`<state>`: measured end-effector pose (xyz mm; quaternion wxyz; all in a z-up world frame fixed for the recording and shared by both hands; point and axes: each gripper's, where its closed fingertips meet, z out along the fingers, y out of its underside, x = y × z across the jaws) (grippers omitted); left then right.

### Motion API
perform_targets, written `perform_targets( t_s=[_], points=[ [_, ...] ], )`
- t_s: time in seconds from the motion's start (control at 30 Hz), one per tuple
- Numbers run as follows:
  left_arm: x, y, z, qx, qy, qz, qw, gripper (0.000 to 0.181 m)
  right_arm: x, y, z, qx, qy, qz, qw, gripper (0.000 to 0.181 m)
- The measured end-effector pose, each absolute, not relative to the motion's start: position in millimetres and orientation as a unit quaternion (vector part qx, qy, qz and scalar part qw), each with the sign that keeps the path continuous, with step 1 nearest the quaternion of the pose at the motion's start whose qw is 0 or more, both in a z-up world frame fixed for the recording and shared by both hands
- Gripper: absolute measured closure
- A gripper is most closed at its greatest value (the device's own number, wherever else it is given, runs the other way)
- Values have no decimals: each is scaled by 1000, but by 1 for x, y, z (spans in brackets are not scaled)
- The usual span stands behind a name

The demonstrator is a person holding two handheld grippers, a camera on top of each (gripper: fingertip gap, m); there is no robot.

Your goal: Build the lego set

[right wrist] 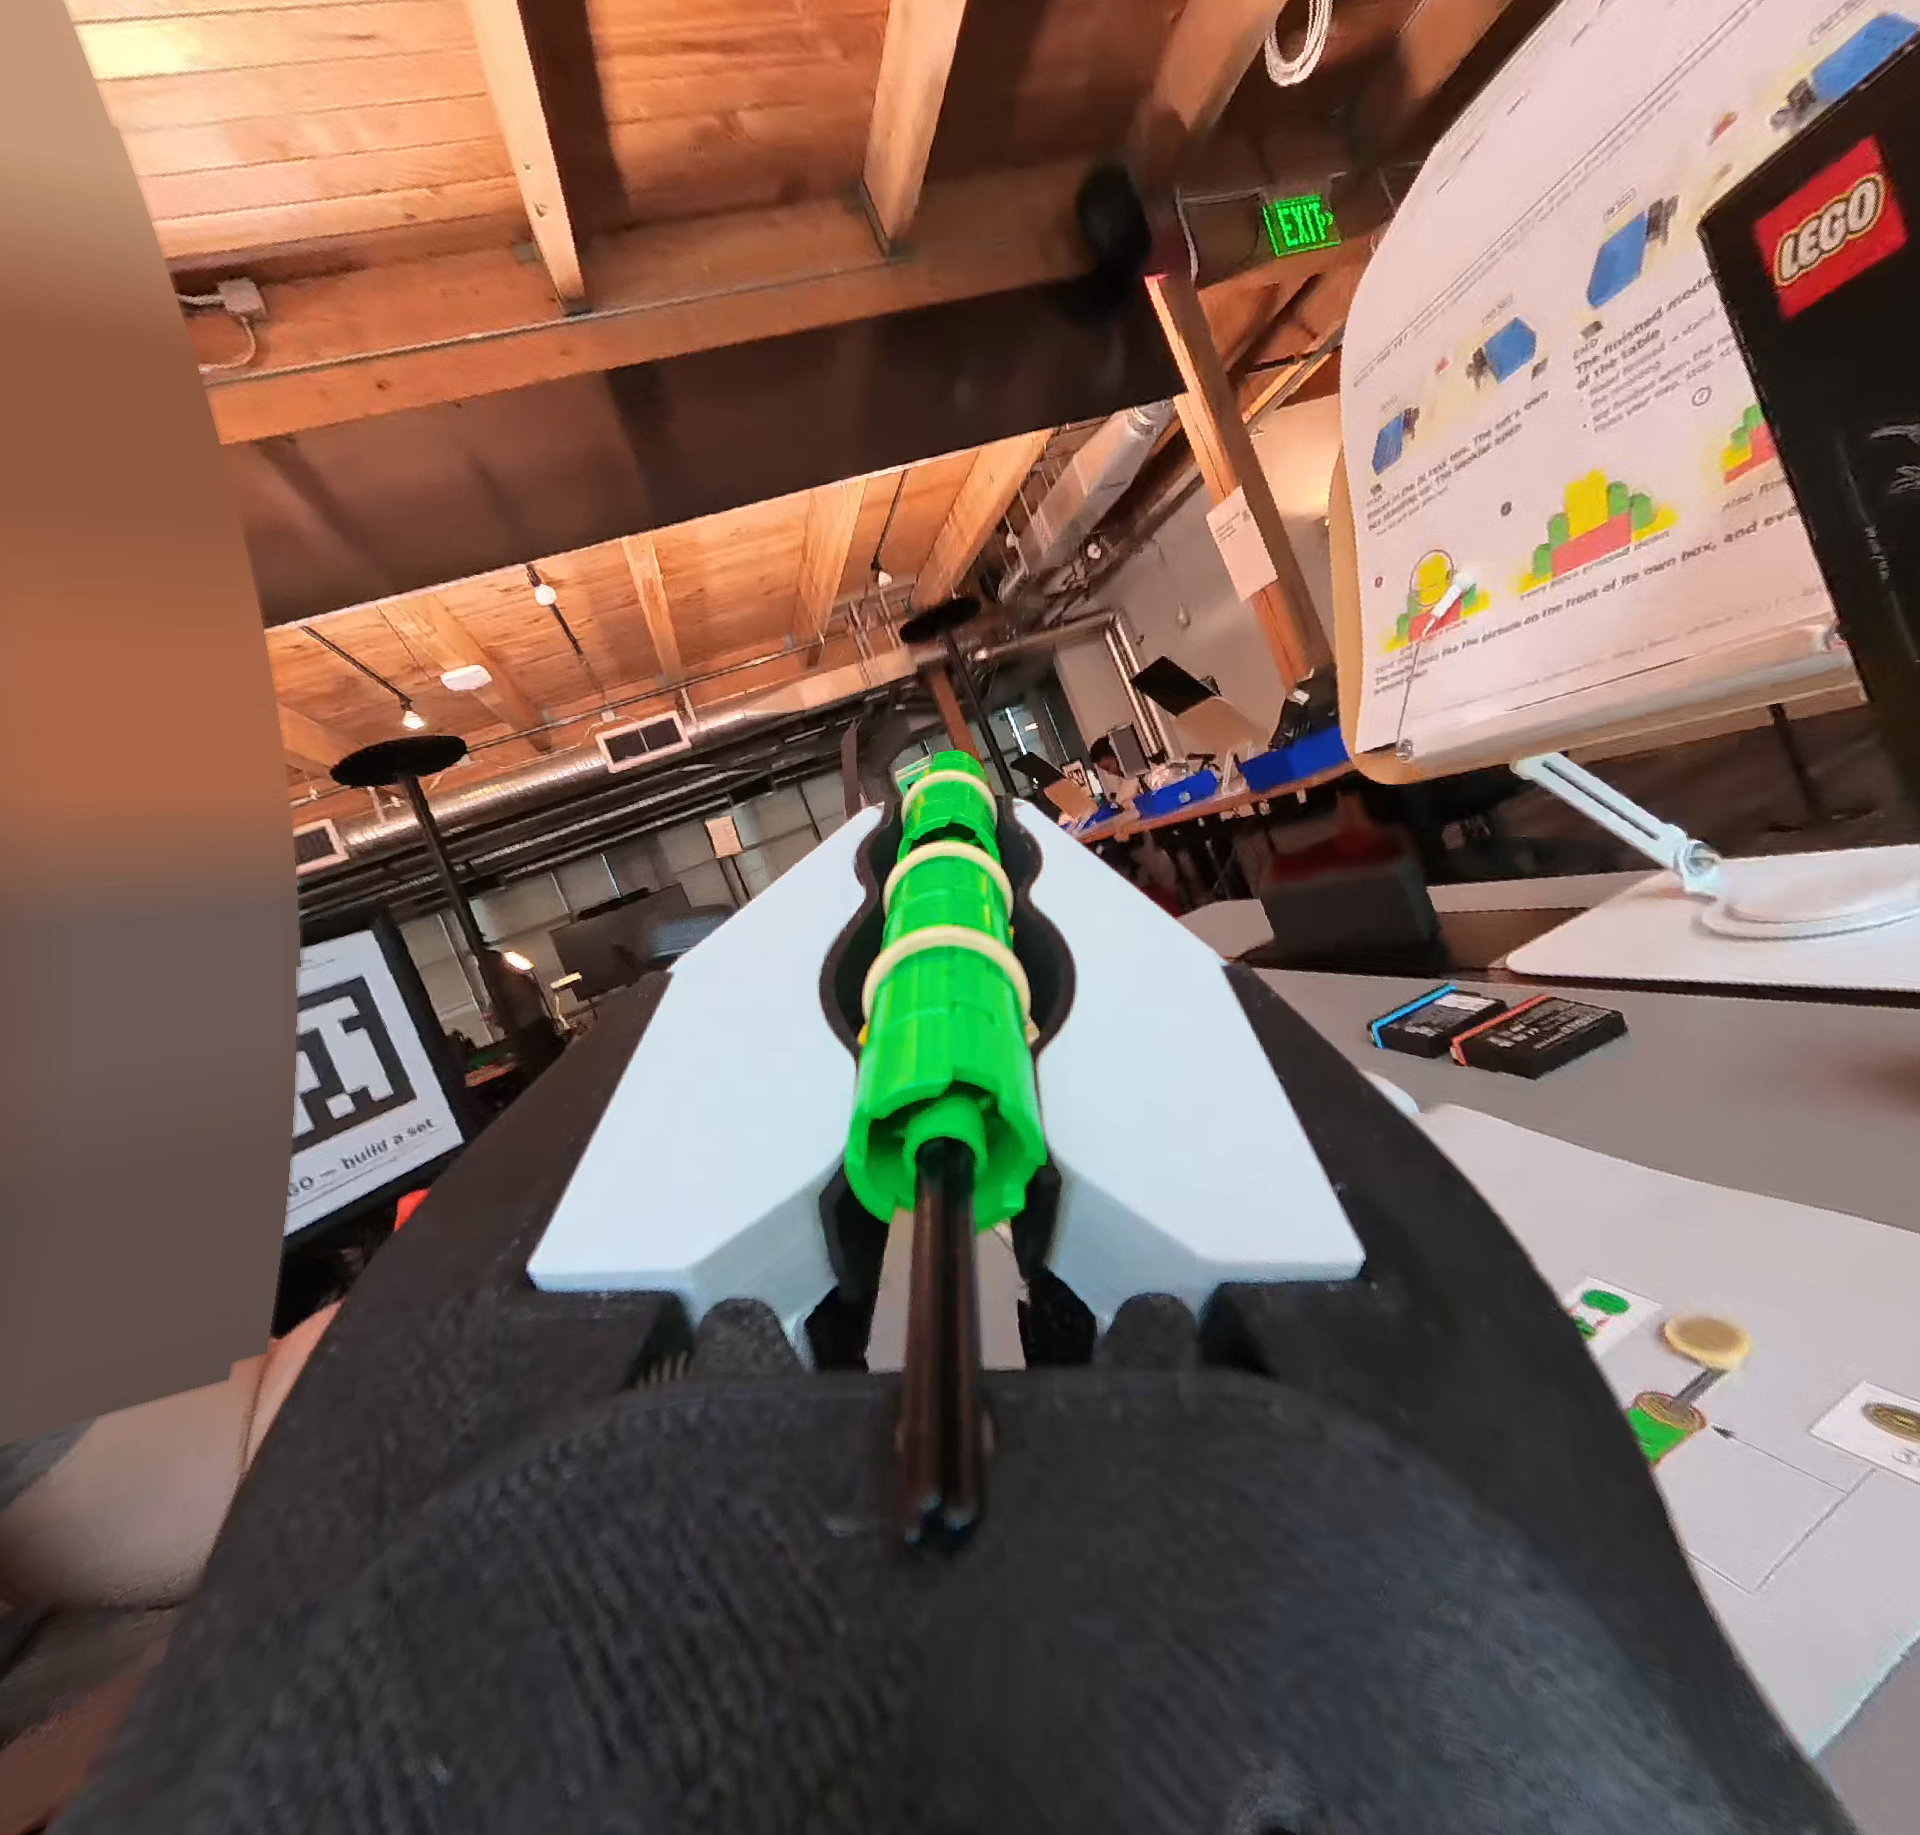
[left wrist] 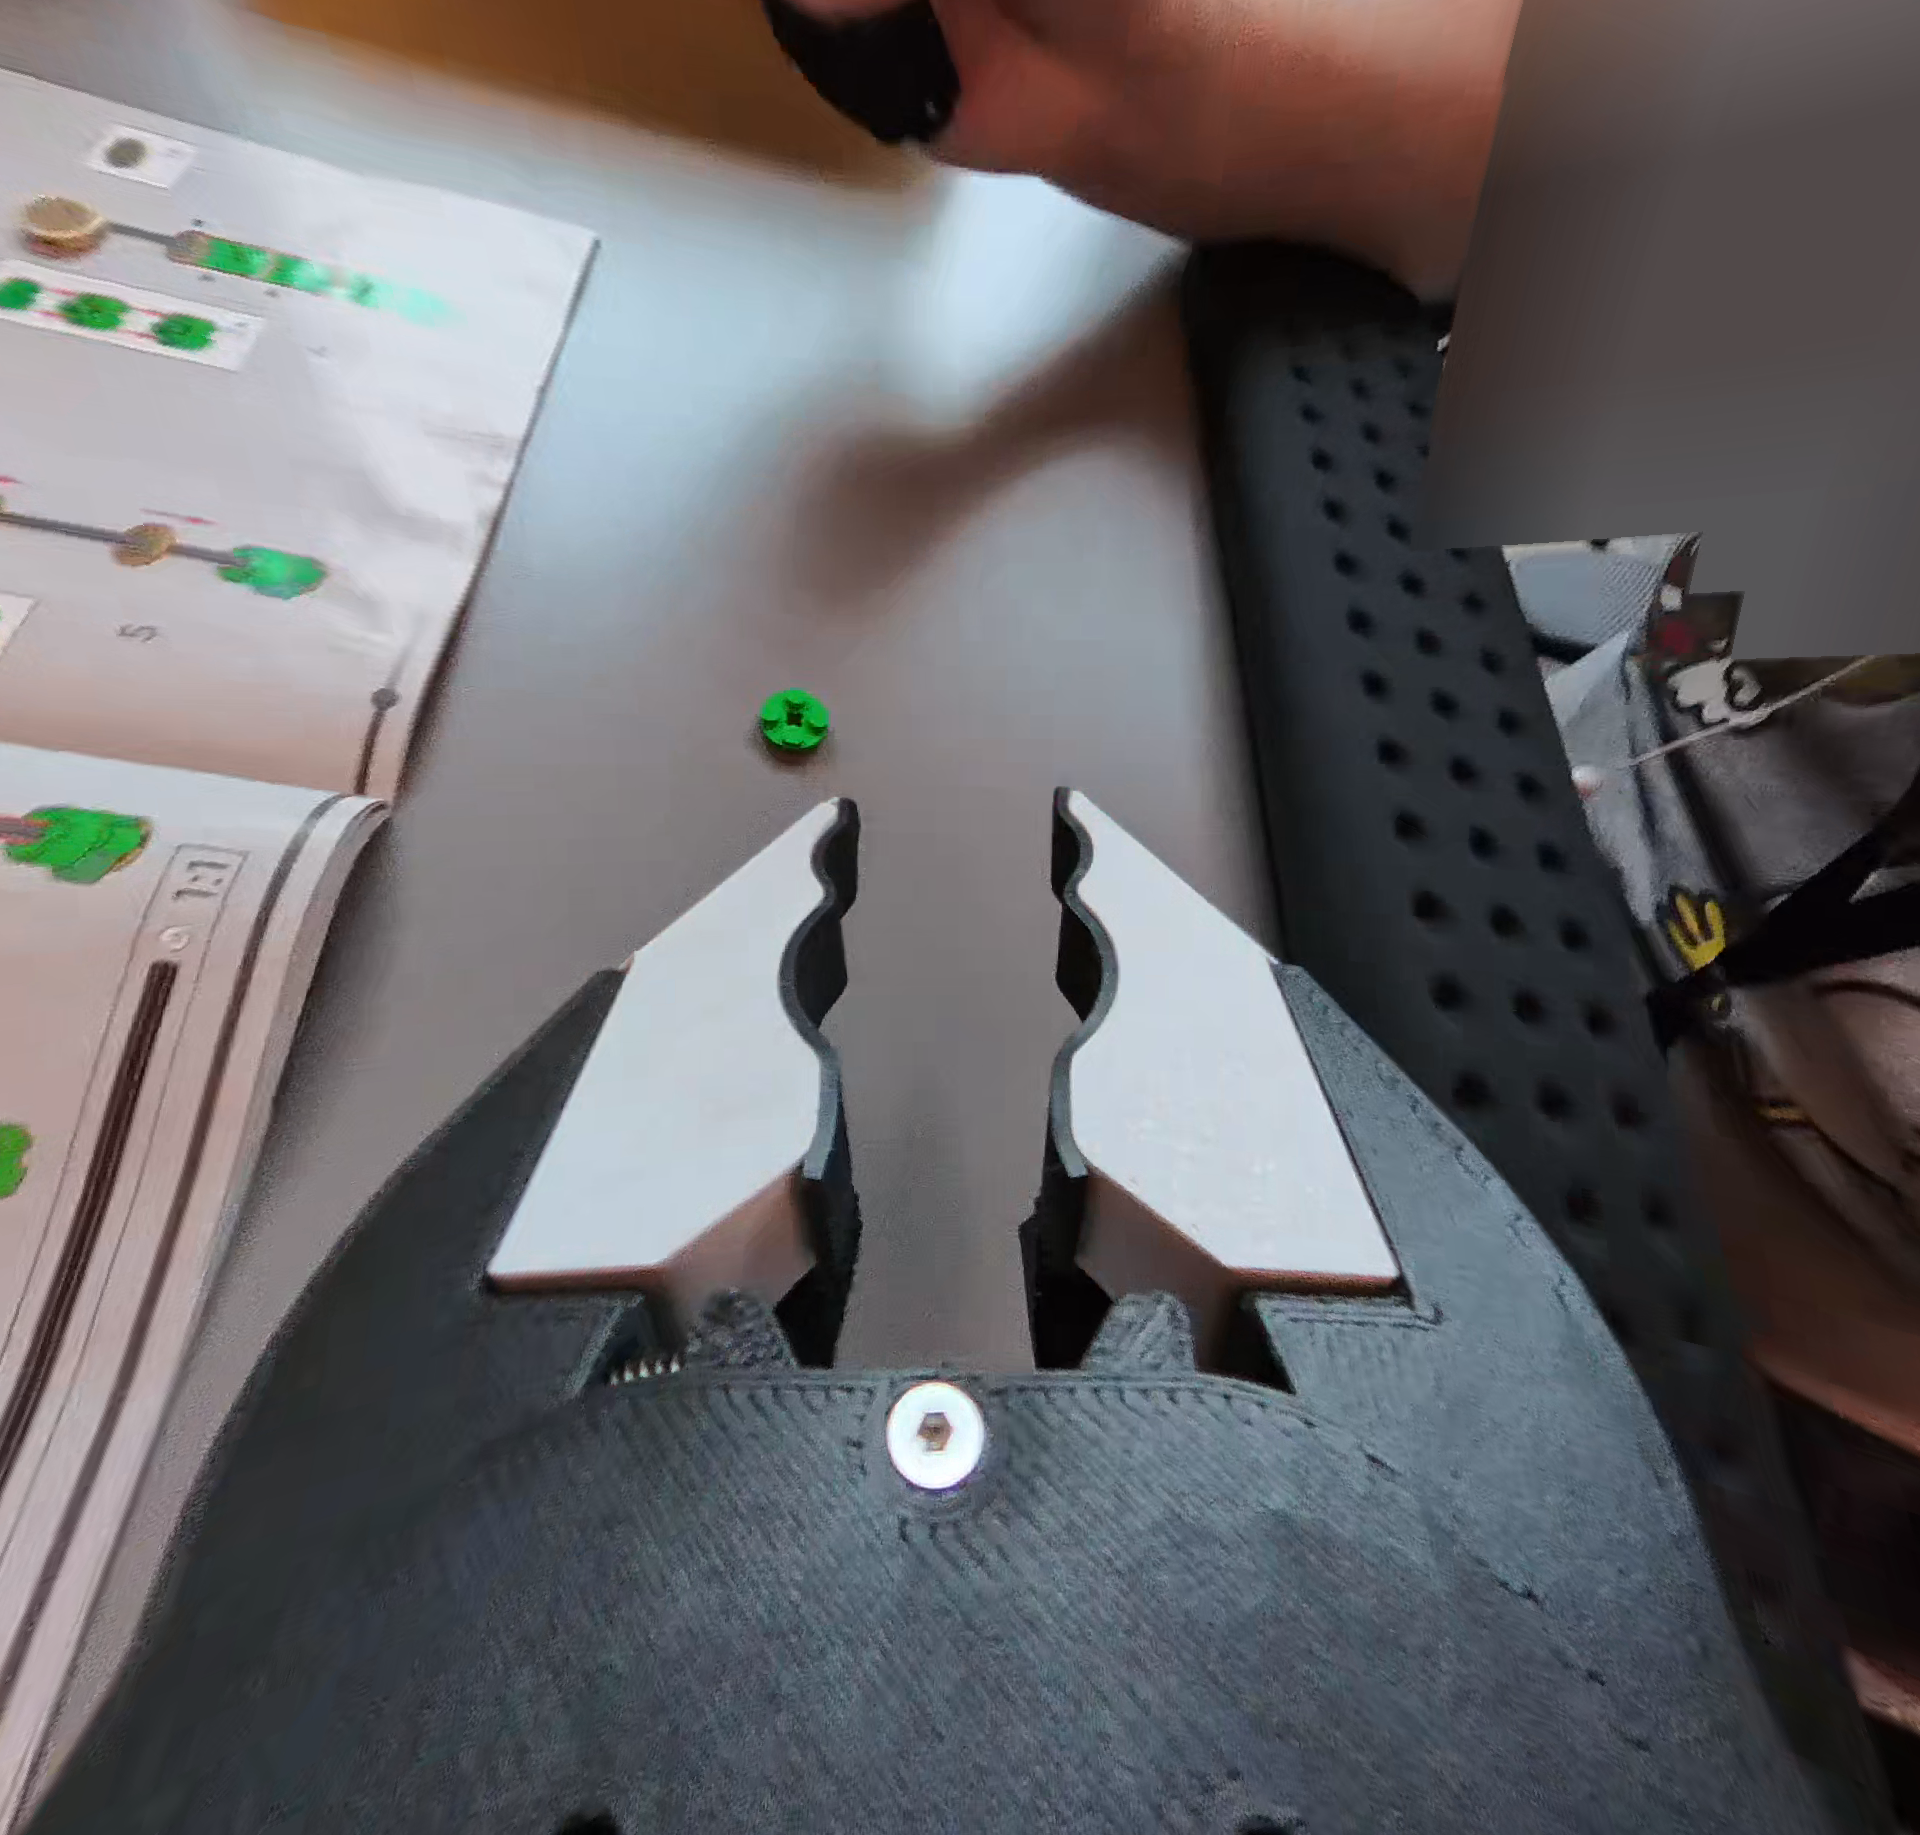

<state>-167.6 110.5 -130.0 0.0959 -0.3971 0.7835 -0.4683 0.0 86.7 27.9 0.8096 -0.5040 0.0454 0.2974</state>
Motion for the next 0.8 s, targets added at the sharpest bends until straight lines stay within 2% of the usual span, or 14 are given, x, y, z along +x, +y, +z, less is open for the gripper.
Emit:
perform_targets(
  t_s=[0.17, 0.4, 0.6, 0.7, 0.8],
  points=[
    [-158, 108, -136, -396, 787, -457, 119, 144, -1, 99, 10, -528, 62, 327, 782, 166],
    [-123, 131, -139, -439, 764, -416, 226, 148, -4, 102, 9, -538, 55, 328, 774, 166],
    [-116, 119, -164, -429, 801, -349, 228, 149, -15, 107, 3, -560, 39, 330, 759, 166],
    [-115, 110, -165, -418, 808, -349, 225, 163, -20, 107, 3, -562, 32, 340, 753, 166],
    [-116, 110, -165, -414, 813, -339, 230, 165, -23, 108, 1, -567, 28, 343, 749, 166]
  ],
)
